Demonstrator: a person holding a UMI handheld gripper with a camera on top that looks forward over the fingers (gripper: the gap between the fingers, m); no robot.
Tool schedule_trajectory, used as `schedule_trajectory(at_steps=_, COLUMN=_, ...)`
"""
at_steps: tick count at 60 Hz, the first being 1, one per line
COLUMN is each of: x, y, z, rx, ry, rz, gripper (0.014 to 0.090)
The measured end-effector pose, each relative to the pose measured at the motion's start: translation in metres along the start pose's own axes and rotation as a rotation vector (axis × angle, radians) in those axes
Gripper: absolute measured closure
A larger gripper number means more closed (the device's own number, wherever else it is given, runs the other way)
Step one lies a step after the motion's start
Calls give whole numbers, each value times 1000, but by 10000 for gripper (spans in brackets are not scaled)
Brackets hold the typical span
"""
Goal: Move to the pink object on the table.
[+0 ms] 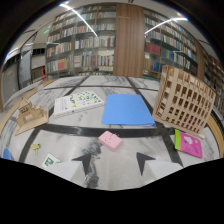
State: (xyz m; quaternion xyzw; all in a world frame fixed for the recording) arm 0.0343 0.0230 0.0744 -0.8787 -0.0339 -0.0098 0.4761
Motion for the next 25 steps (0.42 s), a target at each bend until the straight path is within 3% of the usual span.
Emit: schedule_trajectory(at_steps=25, x=0, y=1, z=4, rx=-9, ry=-4, rz=1, gripper=184)
